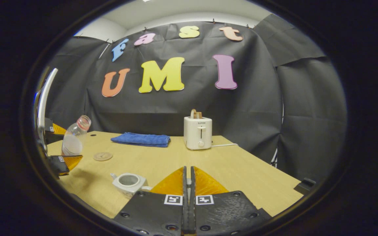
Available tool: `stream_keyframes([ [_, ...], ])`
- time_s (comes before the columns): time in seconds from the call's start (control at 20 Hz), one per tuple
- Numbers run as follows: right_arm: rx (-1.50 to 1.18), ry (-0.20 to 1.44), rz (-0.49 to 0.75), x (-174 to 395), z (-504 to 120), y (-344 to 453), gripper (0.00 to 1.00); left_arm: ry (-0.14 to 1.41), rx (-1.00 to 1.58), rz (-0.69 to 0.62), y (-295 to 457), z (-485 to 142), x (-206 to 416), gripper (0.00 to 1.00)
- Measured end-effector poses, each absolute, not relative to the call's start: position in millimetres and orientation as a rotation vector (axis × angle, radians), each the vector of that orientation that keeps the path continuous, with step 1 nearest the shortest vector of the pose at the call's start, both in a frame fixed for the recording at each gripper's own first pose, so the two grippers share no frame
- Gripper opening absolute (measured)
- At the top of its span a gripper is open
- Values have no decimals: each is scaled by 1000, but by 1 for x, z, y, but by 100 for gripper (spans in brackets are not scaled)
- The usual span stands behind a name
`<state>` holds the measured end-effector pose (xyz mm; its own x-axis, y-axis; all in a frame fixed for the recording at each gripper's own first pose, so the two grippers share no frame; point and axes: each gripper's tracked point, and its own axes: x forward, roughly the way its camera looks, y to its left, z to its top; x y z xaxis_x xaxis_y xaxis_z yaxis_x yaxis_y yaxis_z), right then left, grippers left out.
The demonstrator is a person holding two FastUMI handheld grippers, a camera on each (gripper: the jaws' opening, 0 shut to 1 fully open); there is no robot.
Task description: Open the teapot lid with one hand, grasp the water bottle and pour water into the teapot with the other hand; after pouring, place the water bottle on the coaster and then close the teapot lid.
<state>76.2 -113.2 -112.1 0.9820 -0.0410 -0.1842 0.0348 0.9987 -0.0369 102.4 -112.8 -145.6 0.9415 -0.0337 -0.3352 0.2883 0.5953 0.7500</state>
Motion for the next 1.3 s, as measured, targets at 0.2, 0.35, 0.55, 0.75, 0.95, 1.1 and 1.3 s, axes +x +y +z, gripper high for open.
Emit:
stream_keyframes([
  [0.2,-42,184,-52,76,-111,-123,0,322,1074,-226,-131,-149,105,77],
  [0.35,-54,175,-64,76,-110,-131,0,345,1168,-240,-136,-151,110,77],
  [0.55,-48,159,-66,75,-104,-139,0,361,1273,-259,-141,-153,106,77],
  [0.75,-51,149,-76,73,-102,-150,0,376,1403,-273,-144,-152,104,77],
  [0.95,-28,130,-94,72,-95,-162,0,384,1525,-267,-142,-143,98,77],
  [1.1,-34,124,-107,72,-94,-169,0,386,1591,-274,-145,-139,99,77],
  [1.3,-16,121,-110,71,-91,-175,0,396,1681,-288,-149,-139,95,77],
])
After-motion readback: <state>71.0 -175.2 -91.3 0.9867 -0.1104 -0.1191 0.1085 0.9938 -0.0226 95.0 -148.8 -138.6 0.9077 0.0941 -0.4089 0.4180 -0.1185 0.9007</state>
